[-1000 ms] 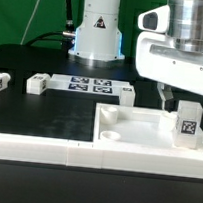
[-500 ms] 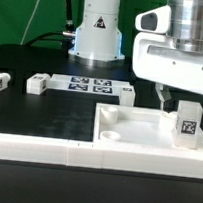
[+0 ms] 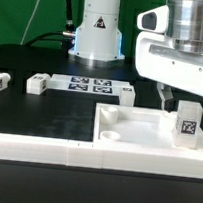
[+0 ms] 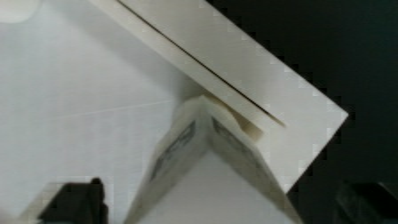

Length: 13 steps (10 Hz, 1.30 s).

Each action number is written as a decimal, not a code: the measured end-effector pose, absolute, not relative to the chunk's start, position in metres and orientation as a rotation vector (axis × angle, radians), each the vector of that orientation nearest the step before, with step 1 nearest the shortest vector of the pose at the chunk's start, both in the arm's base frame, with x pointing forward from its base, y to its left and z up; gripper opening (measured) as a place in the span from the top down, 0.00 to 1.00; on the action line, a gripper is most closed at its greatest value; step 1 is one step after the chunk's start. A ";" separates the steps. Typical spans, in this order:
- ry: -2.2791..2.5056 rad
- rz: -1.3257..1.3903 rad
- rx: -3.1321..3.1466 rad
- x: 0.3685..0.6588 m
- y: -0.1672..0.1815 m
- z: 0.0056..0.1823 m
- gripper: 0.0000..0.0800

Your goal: Assemble one leg

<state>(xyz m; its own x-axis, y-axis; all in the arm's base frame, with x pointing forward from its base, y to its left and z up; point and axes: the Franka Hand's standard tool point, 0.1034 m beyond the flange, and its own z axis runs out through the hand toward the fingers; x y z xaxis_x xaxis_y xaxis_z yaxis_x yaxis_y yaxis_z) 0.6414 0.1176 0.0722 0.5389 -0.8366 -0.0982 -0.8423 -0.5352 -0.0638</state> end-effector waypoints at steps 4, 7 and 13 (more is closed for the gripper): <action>1.562 0.092 -2.598 0.642 0.120 0.073 0.19; 1.265 0.072 -2.750 0.642 0.119 0.073 0.19; 0.370 0.006 -3.046 0.642 0.116 0.073 0.19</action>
Offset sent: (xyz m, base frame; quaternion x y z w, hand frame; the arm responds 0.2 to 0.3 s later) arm -0.0025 0.0022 0.0017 0.0040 0.0067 -0.0616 0.9981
